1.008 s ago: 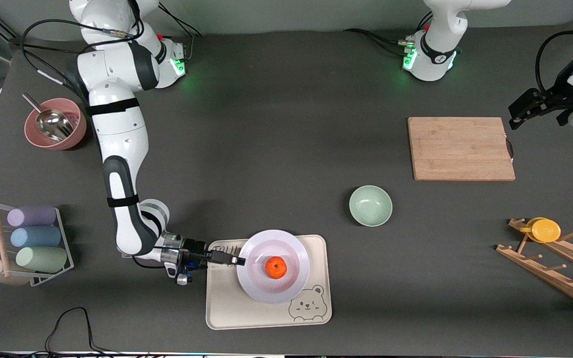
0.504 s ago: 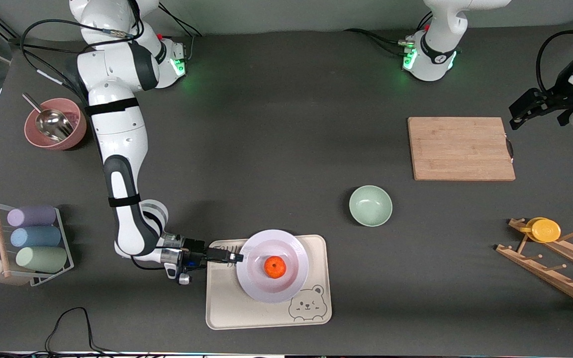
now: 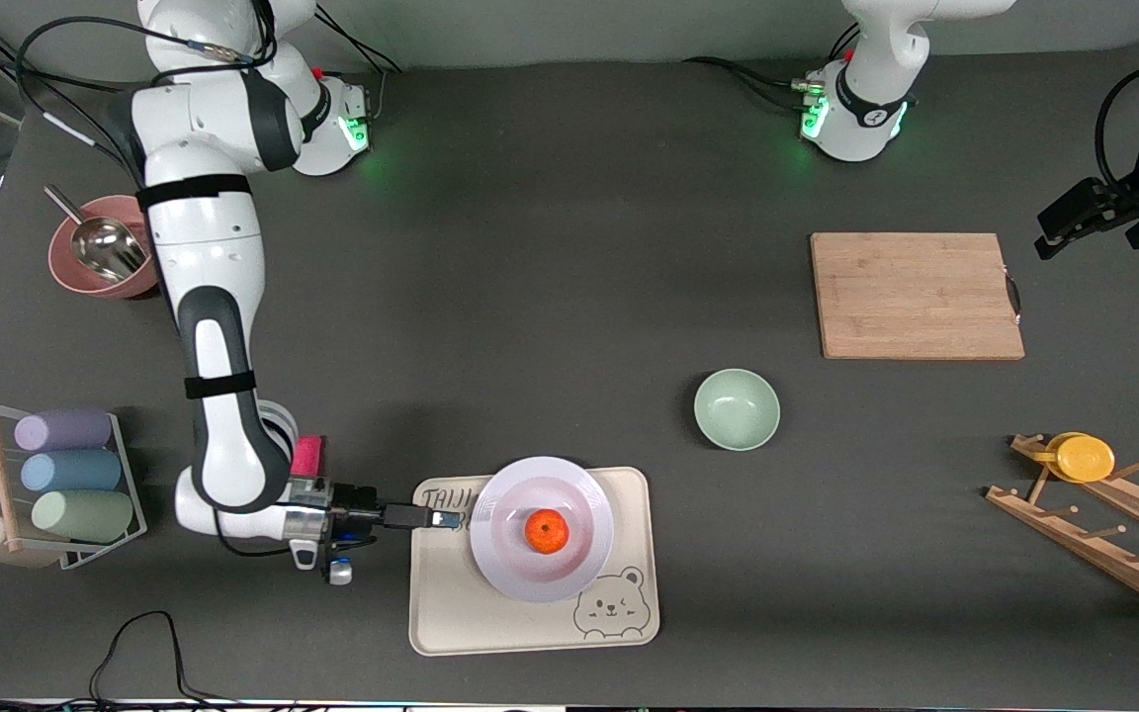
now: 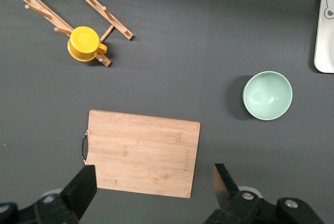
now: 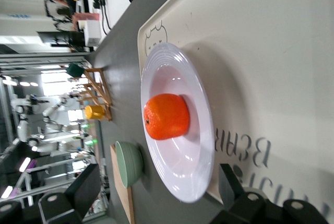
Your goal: Place orange and plate with both arms
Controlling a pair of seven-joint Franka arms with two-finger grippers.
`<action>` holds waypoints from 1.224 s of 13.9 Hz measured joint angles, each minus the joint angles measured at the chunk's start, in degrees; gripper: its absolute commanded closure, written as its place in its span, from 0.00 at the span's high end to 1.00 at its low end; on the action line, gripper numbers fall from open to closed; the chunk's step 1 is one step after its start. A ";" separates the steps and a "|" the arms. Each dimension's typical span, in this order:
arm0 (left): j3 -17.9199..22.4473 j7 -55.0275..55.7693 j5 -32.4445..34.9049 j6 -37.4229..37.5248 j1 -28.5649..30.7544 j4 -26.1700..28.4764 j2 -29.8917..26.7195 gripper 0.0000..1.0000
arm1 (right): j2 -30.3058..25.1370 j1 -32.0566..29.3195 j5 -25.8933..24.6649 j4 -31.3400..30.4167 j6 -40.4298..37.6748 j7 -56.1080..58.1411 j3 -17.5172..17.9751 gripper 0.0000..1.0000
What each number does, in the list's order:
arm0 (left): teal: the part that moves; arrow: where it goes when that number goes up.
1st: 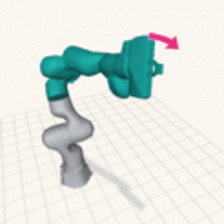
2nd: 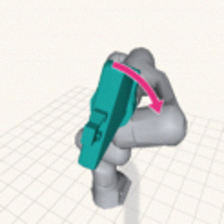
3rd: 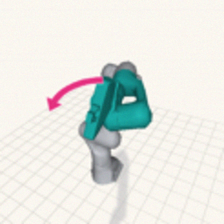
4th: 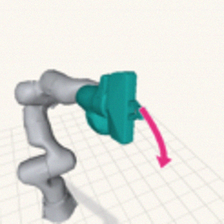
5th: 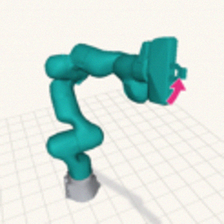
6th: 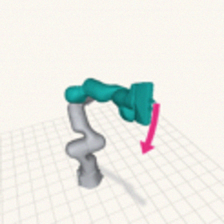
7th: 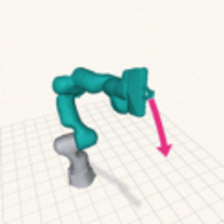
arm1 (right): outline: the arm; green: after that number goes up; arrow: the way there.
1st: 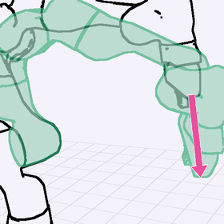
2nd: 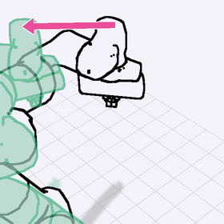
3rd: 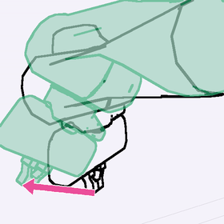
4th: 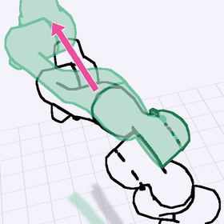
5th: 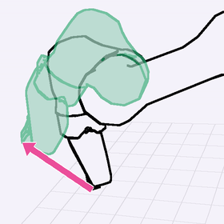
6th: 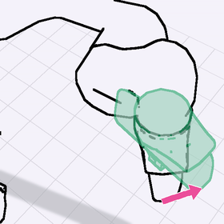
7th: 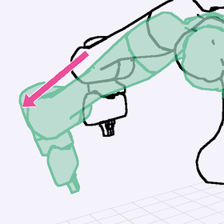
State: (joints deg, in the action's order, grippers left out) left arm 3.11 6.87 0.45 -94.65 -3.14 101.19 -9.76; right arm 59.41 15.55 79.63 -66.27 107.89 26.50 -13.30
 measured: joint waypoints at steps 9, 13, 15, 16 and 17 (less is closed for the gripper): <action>0.24 -0.14 -1.68 0.16 0.03 -0.13 1.54 1.00 | -26.90 -3.47 -50.43 -6.09 -11.28 -17.54 -0.28 1.00; 0.25 -0.56 -1.63 1.38 0.03 -0.48 1.54 1.00 | -44.10 -6.85 -66.38 -16.87 -15.49 -21.09 2.43 1.00; 0.25 -2.73 -1.60 1.98 0.04 -0.49 1.57 1.00 | -49.79 -9.44 -72.54 -19.66 -17.26 -21.52 5.45 1.00; 0.30 -4.02 -1.59 2.59 0.05 -0.49 1.58 1.00 | -51.77 -9.96 -74.89 -20.45 -18.26 -21.57 6.07 1.00; 0.47 -4.95 -1.58 3.04 0.06 -0.50 1.58 1.00 | -53.11 -10.07 -76.60 -20.90 -19.13 -21.64 6.28 1.00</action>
State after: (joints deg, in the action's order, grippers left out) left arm 3.58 1.92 -1.13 -91.61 -3.08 100.69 -8.18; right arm 6.30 5.48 3.03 -87.17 88.76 4.86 -7.02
